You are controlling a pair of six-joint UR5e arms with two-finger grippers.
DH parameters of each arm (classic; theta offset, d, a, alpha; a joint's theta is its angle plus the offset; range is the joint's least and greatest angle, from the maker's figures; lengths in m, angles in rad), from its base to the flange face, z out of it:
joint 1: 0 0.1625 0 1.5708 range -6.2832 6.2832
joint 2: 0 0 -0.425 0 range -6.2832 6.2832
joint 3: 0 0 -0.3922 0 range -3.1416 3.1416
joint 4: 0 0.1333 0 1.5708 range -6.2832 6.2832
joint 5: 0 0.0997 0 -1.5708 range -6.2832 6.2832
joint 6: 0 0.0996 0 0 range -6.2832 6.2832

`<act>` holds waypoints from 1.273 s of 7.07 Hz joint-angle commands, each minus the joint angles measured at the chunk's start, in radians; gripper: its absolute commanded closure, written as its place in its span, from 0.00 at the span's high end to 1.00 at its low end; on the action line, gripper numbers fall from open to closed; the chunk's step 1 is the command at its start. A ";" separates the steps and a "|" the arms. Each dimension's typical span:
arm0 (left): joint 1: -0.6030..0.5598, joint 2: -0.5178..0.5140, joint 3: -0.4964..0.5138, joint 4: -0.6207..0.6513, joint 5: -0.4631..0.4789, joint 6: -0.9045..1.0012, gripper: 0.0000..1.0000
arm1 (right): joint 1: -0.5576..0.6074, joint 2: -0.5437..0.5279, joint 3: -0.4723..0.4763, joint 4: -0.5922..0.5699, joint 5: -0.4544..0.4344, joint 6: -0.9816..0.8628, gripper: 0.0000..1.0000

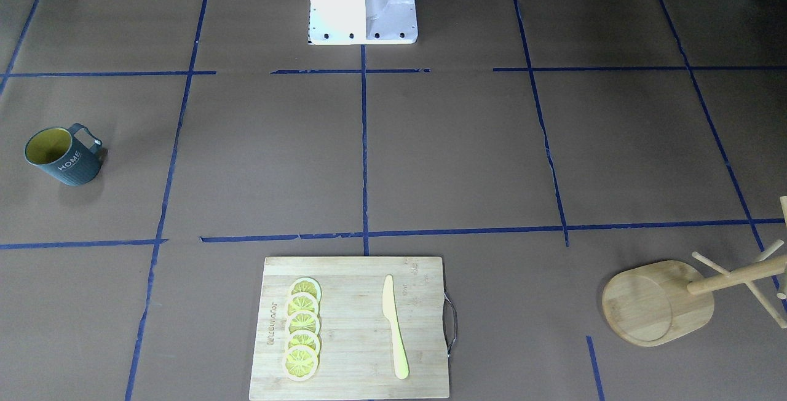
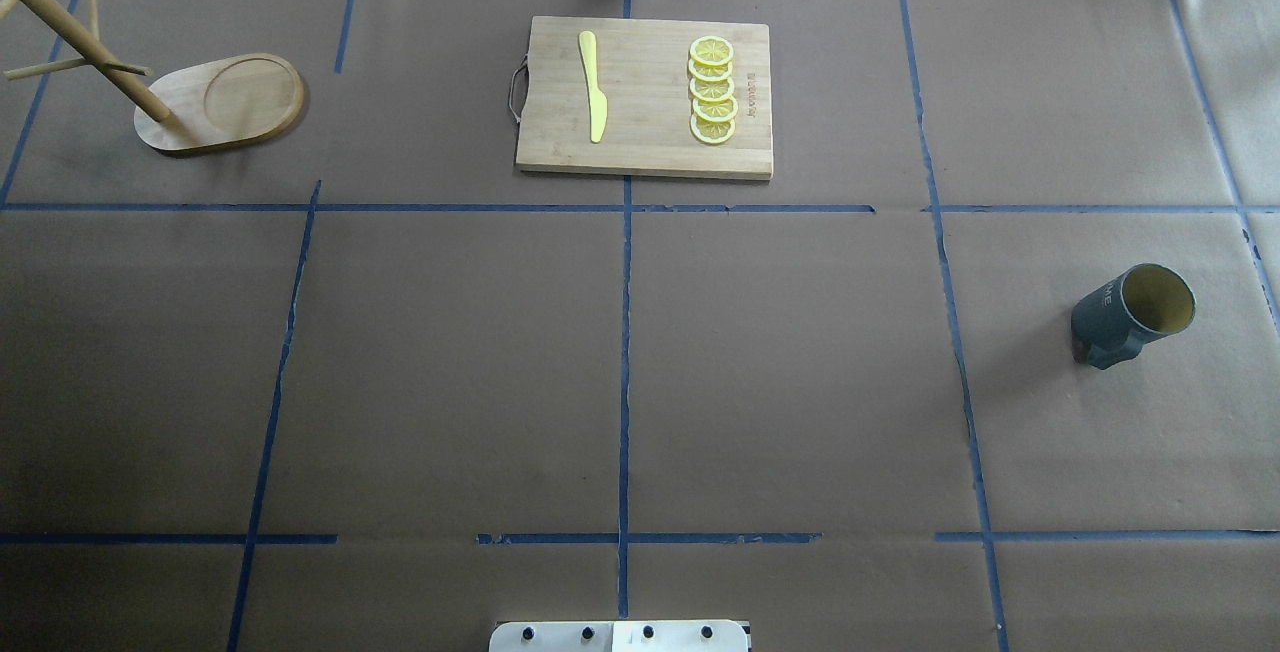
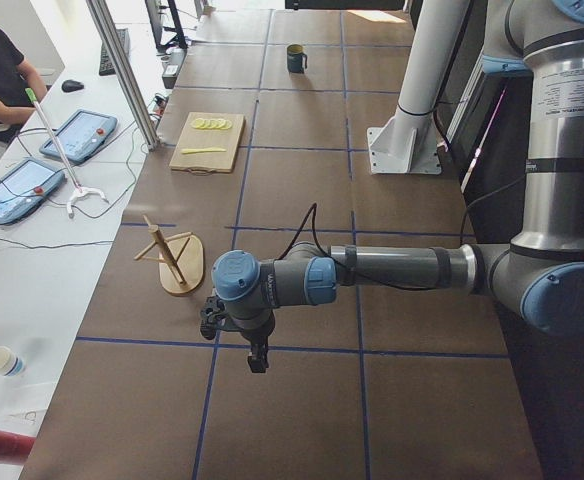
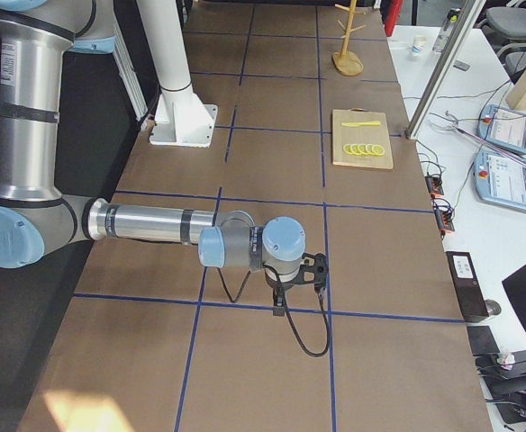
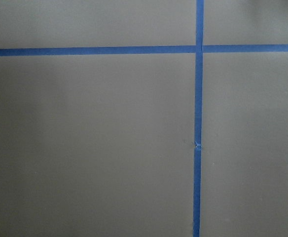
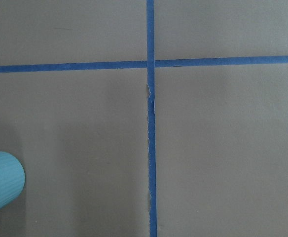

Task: Hang cup on storage rack

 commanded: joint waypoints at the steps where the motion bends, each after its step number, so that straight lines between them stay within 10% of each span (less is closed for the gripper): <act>1: 0.000 -0.006 -0.002 0.000 0.000 0.000 1.00 | -0.002 0.013 0.002 0.003 -0.006 -0.002 1.00; 5: 0.000 -0.015 -0.020 0.000 0.005 0.000 1.00 | -0.021 0.079 -0.021 0.005 -0.001 0.009 1.00; 9: 0.000 -0.015 -0.026 -0.002 -0.001 -0.002 1.00 | -0.287 0.065 0.224 0.019 -0.033 0.497 1.00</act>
